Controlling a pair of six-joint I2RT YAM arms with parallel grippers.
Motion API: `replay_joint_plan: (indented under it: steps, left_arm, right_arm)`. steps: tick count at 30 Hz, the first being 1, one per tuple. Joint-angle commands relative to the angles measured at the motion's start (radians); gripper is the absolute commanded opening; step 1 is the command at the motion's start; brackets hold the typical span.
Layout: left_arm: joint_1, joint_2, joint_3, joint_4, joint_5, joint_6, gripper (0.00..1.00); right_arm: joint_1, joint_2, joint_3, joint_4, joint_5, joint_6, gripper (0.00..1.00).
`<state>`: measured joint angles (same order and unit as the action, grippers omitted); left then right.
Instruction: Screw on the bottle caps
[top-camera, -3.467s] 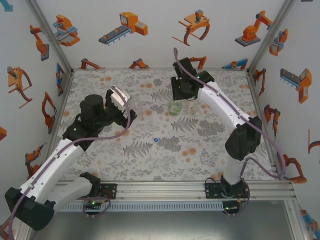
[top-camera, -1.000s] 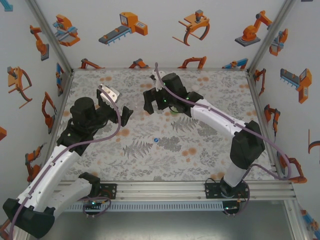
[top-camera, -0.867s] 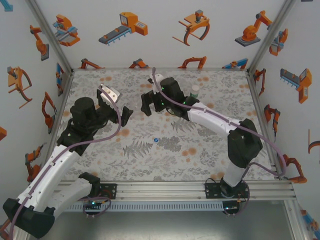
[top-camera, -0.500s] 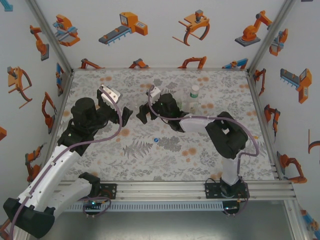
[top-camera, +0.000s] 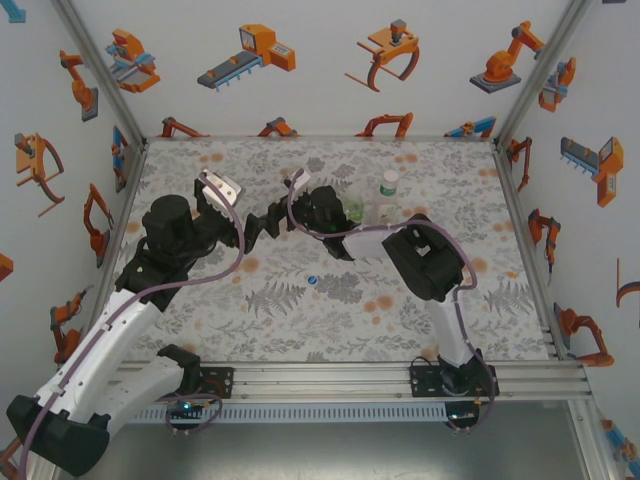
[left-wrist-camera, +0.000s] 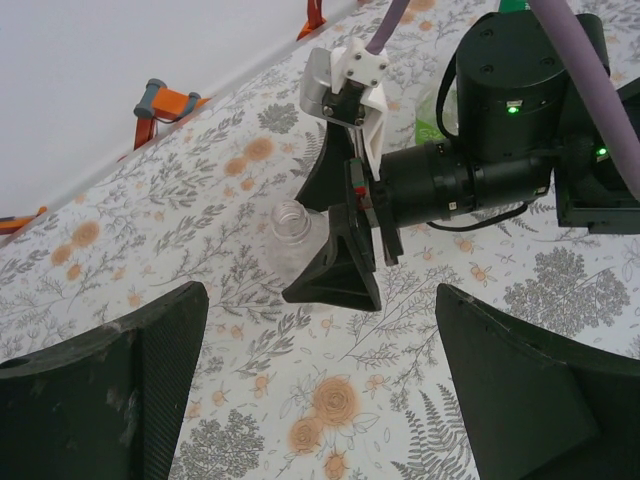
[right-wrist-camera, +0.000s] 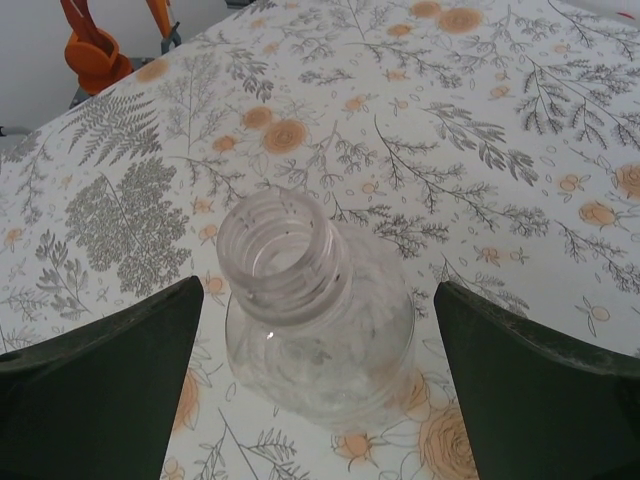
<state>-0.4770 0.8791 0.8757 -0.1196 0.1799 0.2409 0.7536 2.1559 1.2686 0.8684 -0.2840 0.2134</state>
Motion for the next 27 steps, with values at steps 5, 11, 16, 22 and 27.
replay_joint_plan:
  steps: [5,11,16,22,27]
  left_arm:
    - [0.005,-0.006,-0.003,0.032,0.031,0.003,0.86]
    - [0.005,-0.002,-0.003,0.031,0.035,0.001,0.86]
    - [0.005,0.002,-0.001,0.031,0.038,0.000,0.86]
    - [0.005,0.001,-0.001,0.030,0.039,0.000,0.86]
    - [0.005,0.001,-0.003,0.036,0.046,-0.005,0.86]
  right_arm:
    - [0.006,0.042,0.058,0.044,-0.011,0.024,0.79]
    - [0.007,0.047,0.058,0.037,-0.021,0.027,0.71]
    - [0.007,0.036,0.052,0.033,-0.017,0.026,0.63]
    - [0.006,-0.011,0.035,0.002,-0.007,0.028,0.50]
    - [0.007,-0.105,-0.028,-0.011,0.011,0.043,0.44]
